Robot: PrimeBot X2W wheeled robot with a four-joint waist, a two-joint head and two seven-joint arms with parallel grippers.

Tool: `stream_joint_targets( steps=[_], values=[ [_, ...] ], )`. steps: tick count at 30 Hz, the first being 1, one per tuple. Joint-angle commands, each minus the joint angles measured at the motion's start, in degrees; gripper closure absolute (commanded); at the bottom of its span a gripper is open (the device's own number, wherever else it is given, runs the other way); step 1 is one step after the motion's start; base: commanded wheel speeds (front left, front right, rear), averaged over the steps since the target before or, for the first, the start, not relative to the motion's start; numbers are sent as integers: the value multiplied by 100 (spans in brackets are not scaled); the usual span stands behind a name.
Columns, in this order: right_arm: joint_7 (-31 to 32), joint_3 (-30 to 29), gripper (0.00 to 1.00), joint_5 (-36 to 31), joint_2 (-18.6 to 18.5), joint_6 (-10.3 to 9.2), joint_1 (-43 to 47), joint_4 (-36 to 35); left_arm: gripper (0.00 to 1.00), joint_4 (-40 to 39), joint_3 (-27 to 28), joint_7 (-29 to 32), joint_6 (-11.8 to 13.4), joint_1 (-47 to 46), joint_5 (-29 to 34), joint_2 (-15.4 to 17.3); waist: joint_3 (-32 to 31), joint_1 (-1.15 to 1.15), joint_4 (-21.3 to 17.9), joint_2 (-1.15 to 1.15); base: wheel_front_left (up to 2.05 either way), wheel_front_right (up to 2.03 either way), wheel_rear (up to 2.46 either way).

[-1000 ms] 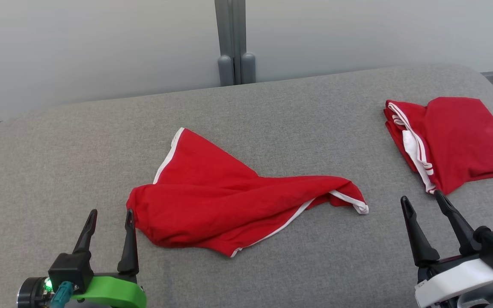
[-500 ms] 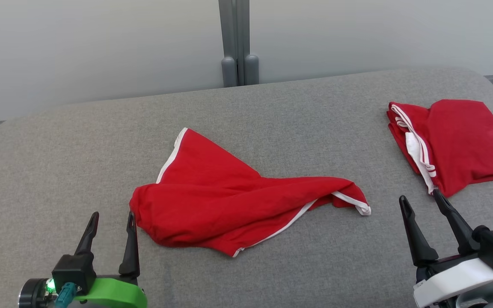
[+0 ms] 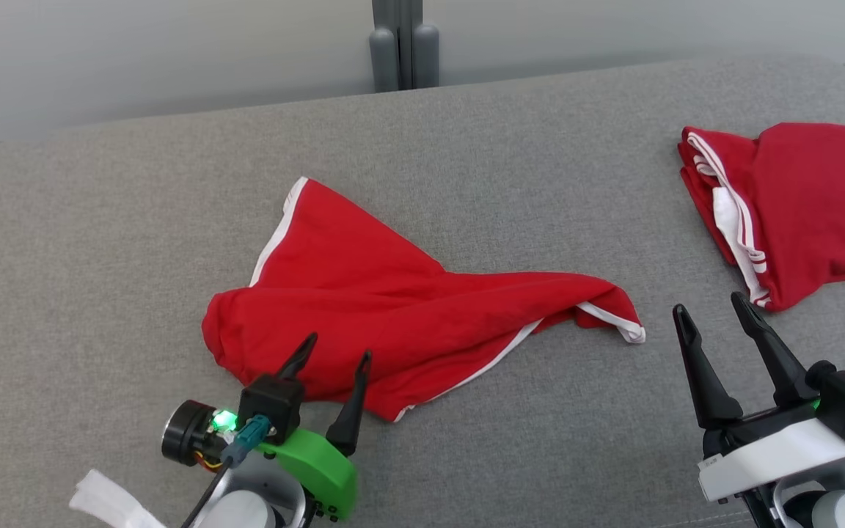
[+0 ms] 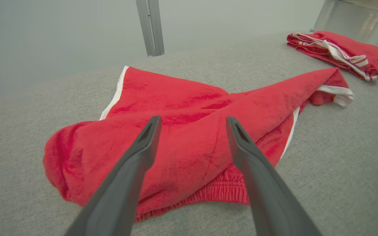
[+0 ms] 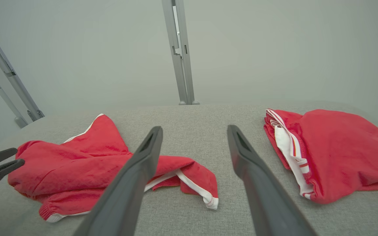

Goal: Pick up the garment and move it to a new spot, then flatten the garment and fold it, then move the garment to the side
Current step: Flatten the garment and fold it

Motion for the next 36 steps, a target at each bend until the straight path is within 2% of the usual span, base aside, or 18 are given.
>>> stream_joint_targets(
  steps=[1,7,8,9,10,21,30,36],
  values=[
    [-66,12,0,53,-30,-9,-109,40,0,181,-55,41,-74,-194,56,-20,370,0,-83,0,0,0,0],
    [-173,28,0,124,-48,-9,-252,198,0,789,-201,147,-257,-496,29,-82,545,0,-146,0,0,0,0],
    [-187,24,0,132,-48,-9,-273,221,38,848,-215,147,-284,-536,20,-83,558,0,-147,0,0,0,0],
    [-199,25,0,133,-44,-9,-293,234,89,901,-236,134,-320,-588,38,-60,570,0,-145,0,0,0,0],
    [-206,28,0,139,-42,-9,-307,248,100,961,-251,155,-331,-615,67,-25,576,0,-143,0,0,0,0],
    [-263,0,0,164,-27,-9,-345,339,100,1023,-371,145,-426,-892,178,151,485,0,-73,0,0,0,0],
    [-271,-80,0,147,9,-9,-408,241,100,196,-88,29,-134,-1443,301,381,587,0,-127,0,0,0,0],
    [-319,-84,0,173,59,-9,-590,213,100,373,187,132,-107,-2160,177,389,956,0,-397,0,0,0,0]
  ],
)
